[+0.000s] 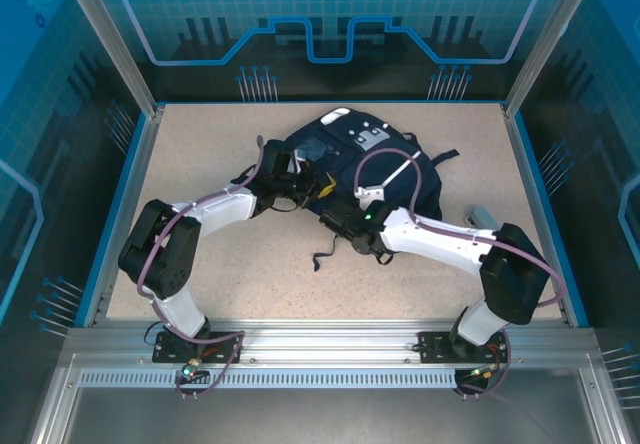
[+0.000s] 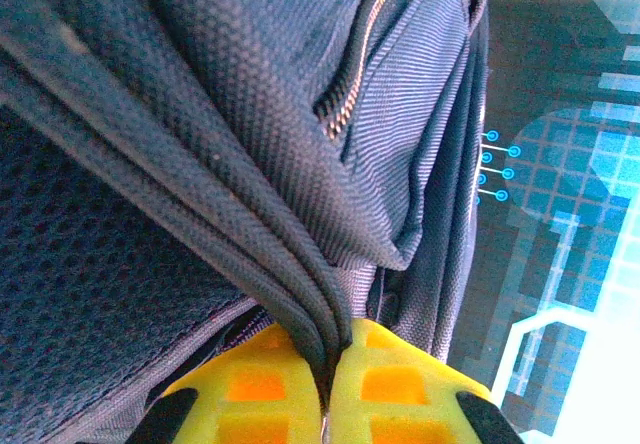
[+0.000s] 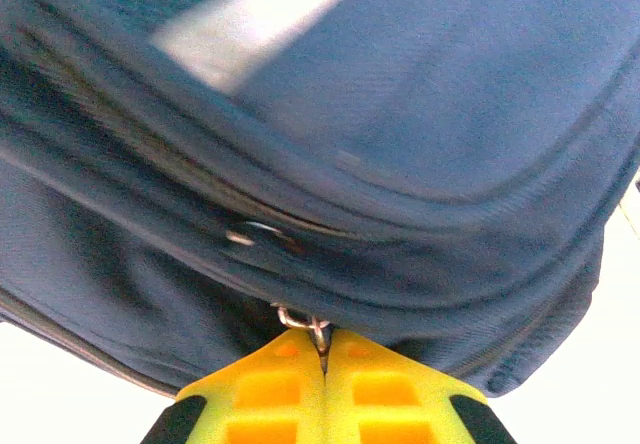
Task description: Pack the student bag
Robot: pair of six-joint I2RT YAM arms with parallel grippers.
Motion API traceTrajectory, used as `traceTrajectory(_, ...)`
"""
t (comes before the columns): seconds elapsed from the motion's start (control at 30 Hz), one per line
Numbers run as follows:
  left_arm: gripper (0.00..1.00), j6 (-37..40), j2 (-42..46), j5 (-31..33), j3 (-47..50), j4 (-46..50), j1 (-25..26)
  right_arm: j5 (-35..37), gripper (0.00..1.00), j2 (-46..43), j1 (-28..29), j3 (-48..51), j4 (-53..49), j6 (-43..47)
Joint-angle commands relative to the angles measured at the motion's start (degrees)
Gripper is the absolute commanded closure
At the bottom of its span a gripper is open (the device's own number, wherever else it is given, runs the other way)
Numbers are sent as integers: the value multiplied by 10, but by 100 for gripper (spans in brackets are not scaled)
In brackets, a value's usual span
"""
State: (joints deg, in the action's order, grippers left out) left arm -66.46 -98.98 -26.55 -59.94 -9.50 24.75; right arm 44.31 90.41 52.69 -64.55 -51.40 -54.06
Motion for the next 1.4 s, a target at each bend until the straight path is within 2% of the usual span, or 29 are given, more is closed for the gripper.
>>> traceTrajectory(0.0,100,33,-9,38,-1,2,-40,5,100,-30,-25,29,-99,-18)
traceTrajectory(0.17,100,69,-9,62,-9,33,-59,6,100,-55,-66,52,-86,11)
traceTrajectory(0.23,100,96,-19,79,-25,69,-59,-11,100,-62,-89,60,-68,35)
traceTrajectory(0.4,100,109,-37,82,-28,72,-67,-40,100,-81,-113,61,-24,99)
traceTrajectory(0.47,100,119,-39,84,-34,79,-70,-94,100,-84,-115,58,25,160)
traceTrajectory(0.6,100,142,-24,88,-41,101,-91,-246,100,-73,-99,42,127,260)
traceTrajectory(0.63,98,146,-12,91,-36,106,-99,-273,100,-67,-88,34,147,274)
traceTrajectory(0.7,87,154,13,98,-24,121,-115,-302,100,-48,-71,13,173,284)
traceTrajectory(0.8,66,165,58,107,0,149,-137,-299,100,-13,-62,-28,166,267)
traceTrajectory(0.9,55,178,103,113,27,176,-141,-274,100,-2,-51,-42,156,249)
traceTrajectory(1.0,46,165,139,92,68,175,-138,-267,88,-13,-51,-33,147,221)
traceTrajectory(1.13,41,127,183,60,127,140,-114,-274,62,-53,-60,-2,150,186)
traceTrajectory(1.3,41,72,202,64,164,88,-50,-311,35,-103,-95,44,176,150)
traceTrajectory(1.37,46,51,193,65,174,53,-23,-333,26,-121,-113,64,196,140)
